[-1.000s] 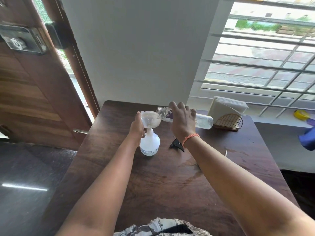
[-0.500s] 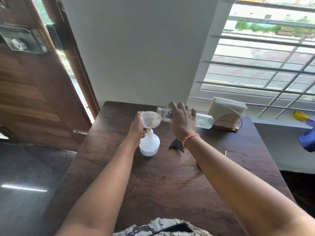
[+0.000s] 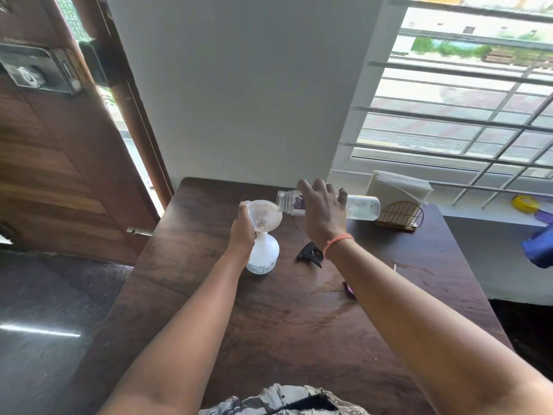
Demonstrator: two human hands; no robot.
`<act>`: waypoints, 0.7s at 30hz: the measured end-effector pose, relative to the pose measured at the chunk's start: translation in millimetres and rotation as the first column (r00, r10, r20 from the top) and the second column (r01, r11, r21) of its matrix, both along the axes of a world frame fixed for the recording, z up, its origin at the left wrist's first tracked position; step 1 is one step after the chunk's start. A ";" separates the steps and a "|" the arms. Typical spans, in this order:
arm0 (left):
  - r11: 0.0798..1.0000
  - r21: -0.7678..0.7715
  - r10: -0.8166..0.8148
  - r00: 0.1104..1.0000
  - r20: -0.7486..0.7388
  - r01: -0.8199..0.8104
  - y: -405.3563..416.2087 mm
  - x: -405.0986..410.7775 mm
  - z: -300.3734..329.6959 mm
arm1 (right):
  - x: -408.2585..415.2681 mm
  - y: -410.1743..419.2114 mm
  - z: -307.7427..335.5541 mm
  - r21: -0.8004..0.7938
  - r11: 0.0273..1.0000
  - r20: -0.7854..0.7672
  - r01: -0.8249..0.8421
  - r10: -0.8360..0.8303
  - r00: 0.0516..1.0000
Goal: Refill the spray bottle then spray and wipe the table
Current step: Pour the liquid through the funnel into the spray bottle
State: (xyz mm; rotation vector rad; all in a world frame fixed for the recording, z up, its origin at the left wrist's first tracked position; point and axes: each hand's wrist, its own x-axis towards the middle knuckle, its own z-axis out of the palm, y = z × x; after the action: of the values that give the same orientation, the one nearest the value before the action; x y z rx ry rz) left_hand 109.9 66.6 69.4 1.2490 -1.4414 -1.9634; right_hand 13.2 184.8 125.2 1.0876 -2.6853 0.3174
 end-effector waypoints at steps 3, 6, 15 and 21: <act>0.998 -0.022 0.058 0.997 -0.054 -0.059 8.7 -1.2 -5.1 | 2.4 3.3 6.8 0.008 1.000 0.003 0.003 -0.003 1.000; 0.994 -0.019 0.103 0.990 -0.097 -0.105 15.3 -1.3 -6.3 | 3.5 3.8 9.4 0.015 1.000 -0.014 -0.004 0.005 1.000; 0.988 0.026 0.151 0.983 -0.100 -0.149 17.3 -3.7 -6.3 | 3.6 4.5 6.6 0.026 0.999 -0.041 -0.023 0.024 0.999; 0.987 0.022 0.163 0.984 -0.068 -0.162 18.1 -4.6 -1.0 | 3.1 5.1 7.6 0.026 0.999 -0.043 -0.024 0.025 0.999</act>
State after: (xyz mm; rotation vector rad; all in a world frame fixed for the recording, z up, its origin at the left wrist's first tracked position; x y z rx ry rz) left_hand 105.3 84.8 68.4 1.2512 -1.2513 -1.8931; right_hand 16.4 189.9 132.8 1.1226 -2.6469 0.2613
